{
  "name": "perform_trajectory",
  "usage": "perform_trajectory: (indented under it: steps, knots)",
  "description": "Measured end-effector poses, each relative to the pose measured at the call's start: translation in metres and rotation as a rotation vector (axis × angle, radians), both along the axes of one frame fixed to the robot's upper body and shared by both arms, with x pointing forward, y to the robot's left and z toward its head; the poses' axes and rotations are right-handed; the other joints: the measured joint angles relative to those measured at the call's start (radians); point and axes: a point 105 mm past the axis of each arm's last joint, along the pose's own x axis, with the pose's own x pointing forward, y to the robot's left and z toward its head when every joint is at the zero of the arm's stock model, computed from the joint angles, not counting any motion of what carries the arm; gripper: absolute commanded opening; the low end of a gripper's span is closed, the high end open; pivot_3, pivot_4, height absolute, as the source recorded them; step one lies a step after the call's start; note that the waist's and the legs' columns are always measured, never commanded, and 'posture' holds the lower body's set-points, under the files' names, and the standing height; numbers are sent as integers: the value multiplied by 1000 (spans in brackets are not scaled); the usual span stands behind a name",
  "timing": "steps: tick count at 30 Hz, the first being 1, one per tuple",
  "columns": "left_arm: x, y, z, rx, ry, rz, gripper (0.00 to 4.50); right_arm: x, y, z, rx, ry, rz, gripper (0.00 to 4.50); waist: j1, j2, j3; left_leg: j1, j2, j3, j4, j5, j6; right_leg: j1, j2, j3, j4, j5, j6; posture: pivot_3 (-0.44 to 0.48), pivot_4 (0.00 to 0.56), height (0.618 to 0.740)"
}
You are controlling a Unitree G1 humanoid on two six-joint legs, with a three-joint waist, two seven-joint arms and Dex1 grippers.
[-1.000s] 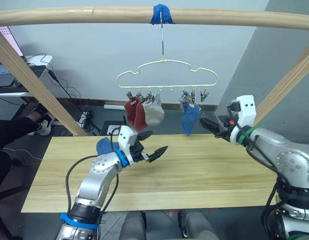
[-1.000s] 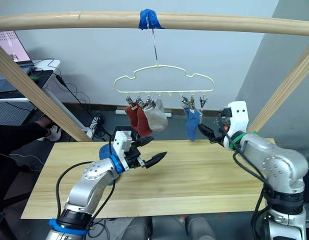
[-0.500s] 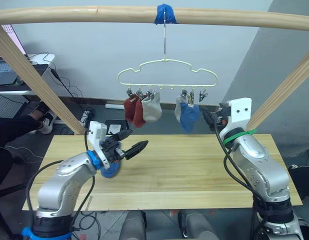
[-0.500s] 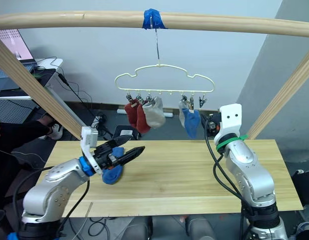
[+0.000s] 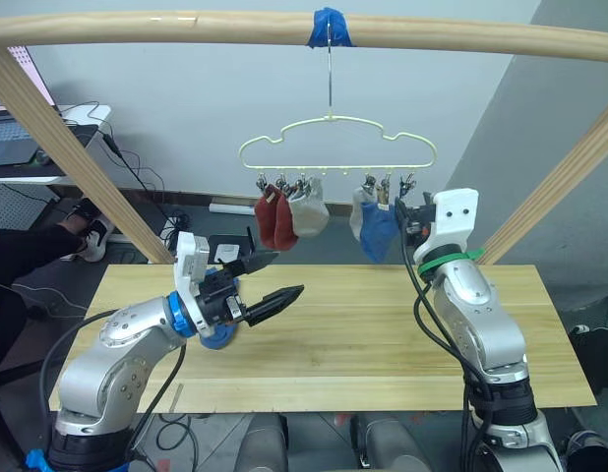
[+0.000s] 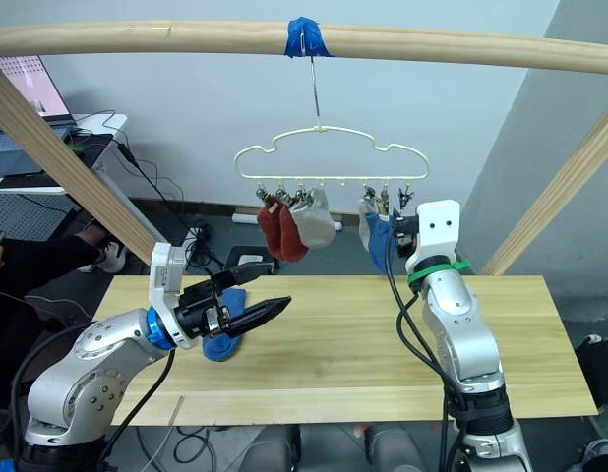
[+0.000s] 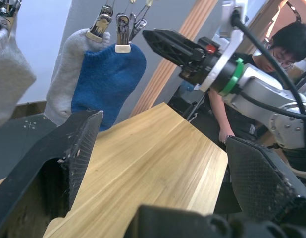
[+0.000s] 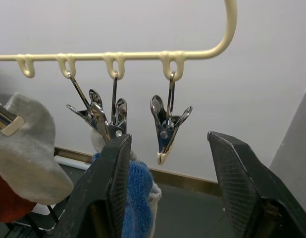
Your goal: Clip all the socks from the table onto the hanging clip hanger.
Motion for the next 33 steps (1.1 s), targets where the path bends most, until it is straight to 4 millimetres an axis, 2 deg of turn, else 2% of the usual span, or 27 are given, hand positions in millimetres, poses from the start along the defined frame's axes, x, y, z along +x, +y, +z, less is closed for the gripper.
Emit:
perform_trajectory:
  steps: [8, 16, 22, 33]
  knots:
    - [-11, -10, 16, -65, -33, -77, 4500, 7, 2, 3, 27, -20, -24, 2564, 11, 0, 0, 0, 0, 0, 0, 0, 0, 0, 0, 0, 1, 0, 0, 75, 162, 740]
    - [-11, -9, 17, -32, -78, -75, 4500, 13, 0, 9, 40, -45, -60, 2564, 11, 0, 0, 0, 0, 0, 0, 0, 0, 0, 0, 0, 1, 0, 0, 78, 160, 740]
    - [-9, -9, 16, -21, -96, -67, 4500, 18, 0, 1, 37, -16, -69, 2564, 11, 0, 0, 0, 0, 0, 0, 0, 0, 0, 0, 0, 2, 0, -1, 83, 161, 740]
    - [-8, -11, 15, -8, -100, -60, 4500, 24, -3, 4, 58, -17, -107, 2564, 12, 0, 0, 0, 0, 0, 1, 0, -1, 0, 0, 0, 2, 0, -1, 90, 164, 740]
